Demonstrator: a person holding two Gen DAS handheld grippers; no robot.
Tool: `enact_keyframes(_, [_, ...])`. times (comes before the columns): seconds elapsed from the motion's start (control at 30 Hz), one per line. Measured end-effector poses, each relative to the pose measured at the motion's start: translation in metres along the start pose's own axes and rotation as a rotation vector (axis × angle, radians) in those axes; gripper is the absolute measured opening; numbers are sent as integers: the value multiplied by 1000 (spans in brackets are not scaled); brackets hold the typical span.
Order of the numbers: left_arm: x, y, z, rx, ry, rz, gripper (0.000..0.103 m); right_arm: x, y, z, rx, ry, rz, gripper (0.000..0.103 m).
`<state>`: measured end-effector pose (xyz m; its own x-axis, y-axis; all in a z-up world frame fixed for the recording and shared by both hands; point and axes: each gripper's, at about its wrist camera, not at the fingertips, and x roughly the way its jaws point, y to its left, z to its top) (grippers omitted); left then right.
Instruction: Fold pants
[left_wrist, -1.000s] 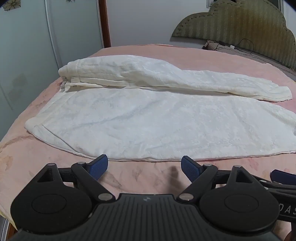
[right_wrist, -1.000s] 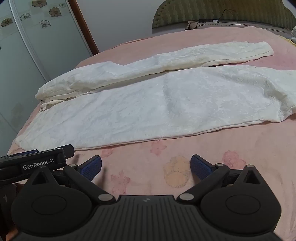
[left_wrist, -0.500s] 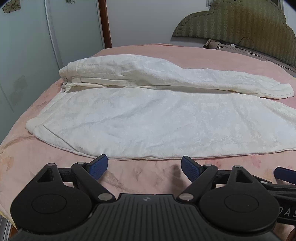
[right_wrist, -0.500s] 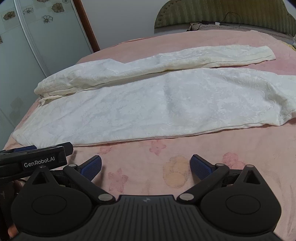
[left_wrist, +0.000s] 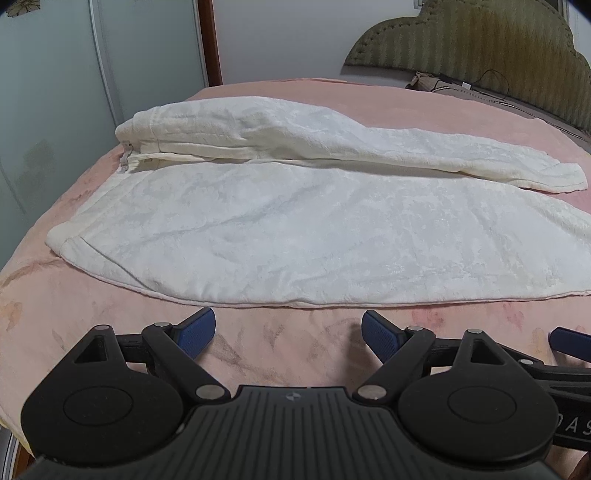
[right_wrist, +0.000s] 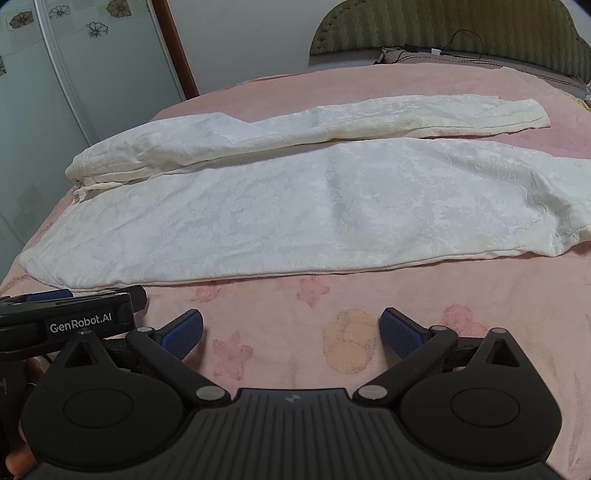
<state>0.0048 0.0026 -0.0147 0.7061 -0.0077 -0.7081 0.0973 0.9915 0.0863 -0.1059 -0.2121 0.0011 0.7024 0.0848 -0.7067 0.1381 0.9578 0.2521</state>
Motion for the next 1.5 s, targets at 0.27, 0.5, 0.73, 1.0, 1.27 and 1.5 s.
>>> enact_keyframes(0.27, [0,0,-1,5,-2,-4,89,0,1,0,1,-1,0,103])
enact_keyframes(0.5, [0,-2,-2,8,3,0,89,-1,0,-1,2,-5,4,103])
enact_keyframes(0.73, [1,-3,-2,12,5,2,89,-2,0,-1,-5,-5,8,103])
enact_keyframes(1.0, [0,-3,-2,19,0,-1,89,-2,1,-1,-5,-6,11,103])
enact_keyframes(1.27, [-1,-5,-3,26,-1,2,89,-3,1,-1,-5,-8,16,103])
enact_keyframes(1.5, [-1,-6,-3,31,-2,2,89,-2,1,-1,-6,-11,25,103])
